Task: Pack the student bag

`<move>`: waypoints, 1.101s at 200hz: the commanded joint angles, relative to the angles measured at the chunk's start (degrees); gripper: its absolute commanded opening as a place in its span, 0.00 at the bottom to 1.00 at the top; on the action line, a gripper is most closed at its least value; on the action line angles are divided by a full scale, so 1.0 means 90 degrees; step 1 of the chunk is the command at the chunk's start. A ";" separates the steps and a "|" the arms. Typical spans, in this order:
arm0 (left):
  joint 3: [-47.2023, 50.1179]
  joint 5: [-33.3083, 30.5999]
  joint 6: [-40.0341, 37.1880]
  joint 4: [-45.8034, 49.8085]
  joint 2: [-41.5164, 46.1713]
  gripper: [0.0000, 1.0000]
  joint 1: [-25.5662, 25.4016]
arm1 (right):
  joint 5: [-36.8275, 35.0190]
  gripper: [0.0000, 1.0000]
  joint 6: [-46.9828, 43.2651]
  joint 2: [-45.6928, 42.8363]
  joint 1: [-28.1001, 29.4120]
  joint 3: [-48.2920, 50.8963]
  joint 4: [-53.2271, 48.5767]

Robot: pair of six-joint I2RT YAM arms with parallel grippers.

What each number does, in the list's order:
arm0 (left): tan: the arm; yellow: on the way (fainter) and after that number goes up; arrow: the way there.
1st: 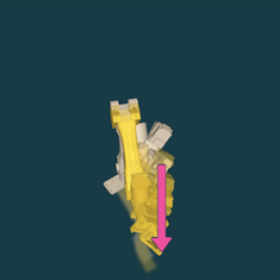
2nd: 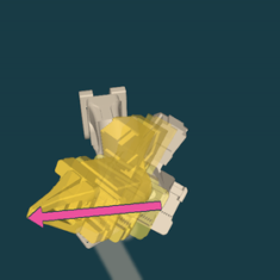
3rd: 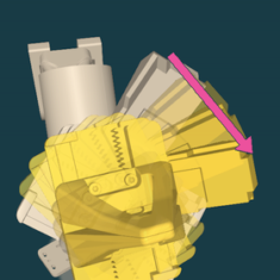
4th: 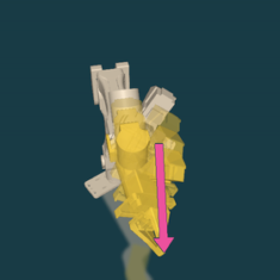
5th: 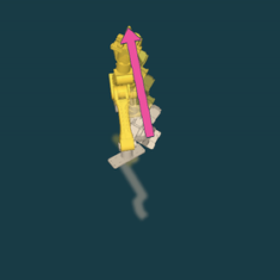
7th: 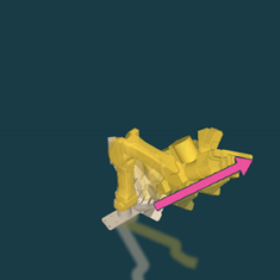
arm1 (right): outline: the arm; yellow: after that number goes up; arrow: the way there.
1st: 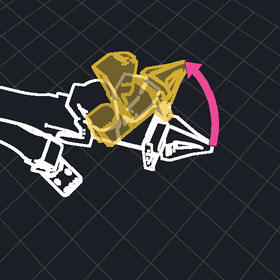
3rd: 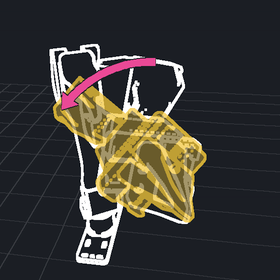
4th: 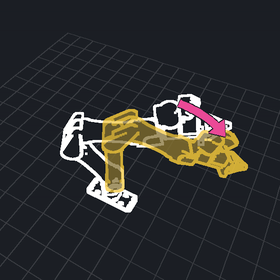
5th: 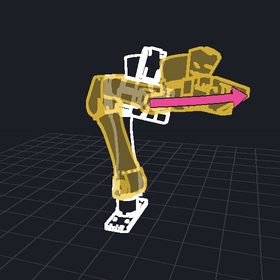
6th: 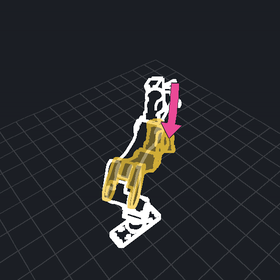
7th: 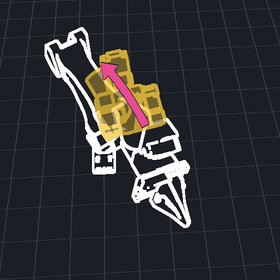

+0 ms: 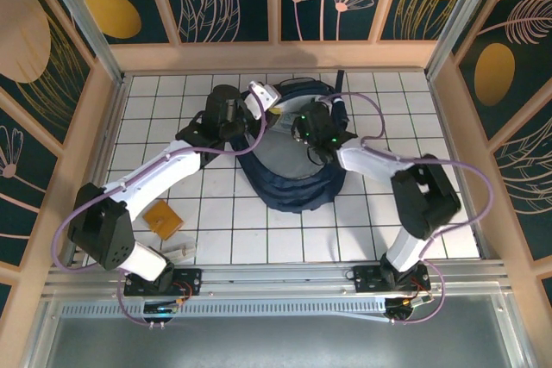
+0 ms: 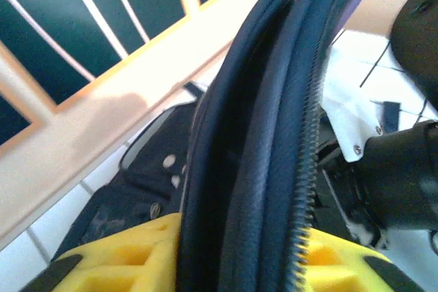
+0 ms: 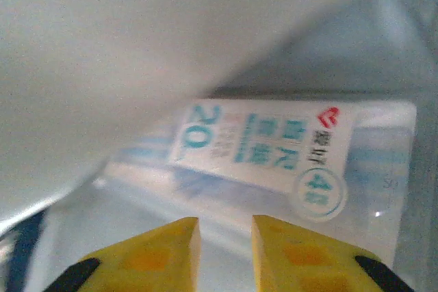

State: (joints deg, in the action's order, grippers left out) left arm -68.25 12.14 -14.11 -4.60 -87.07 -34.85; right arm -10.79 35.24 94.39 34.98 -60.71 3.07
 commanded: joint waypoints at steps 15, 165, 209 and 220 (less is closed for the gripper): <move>-0.0327 0.1282 -0.0056 0.0050 0.0008 0.49 -0.0011 | 0.0498 0.32 -0.0968 -0.1798 0.0030 0.0913 -0.0485; 0.0148 0.2334 -0.1146 0.3407 -0.0881 0.72 0.2439 | 0.0718 0.99 -0.2294 -0.1429 0.0062 -0.1586 -0.1846; 0.0662 0.1721 -0.3383 0.2710 -0.1061 0.76 0.2435 | 0.0304 0.96 -0.0597 -0.0264 0.0439 -0.2437 -0.3410; 0.0917 0.1416 -0.3435 0.2032 -0.1039 0.76 0.2434 | 0.0233 0.90 -0.0202 0.0023 0.0706 -0.2640 -0.3813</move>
State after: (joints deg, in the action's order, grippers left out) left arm -63.44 30.37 -33.74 23.24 -99.15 -13.06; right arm -6.04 20.86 90.50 36.91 -80.03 -19.18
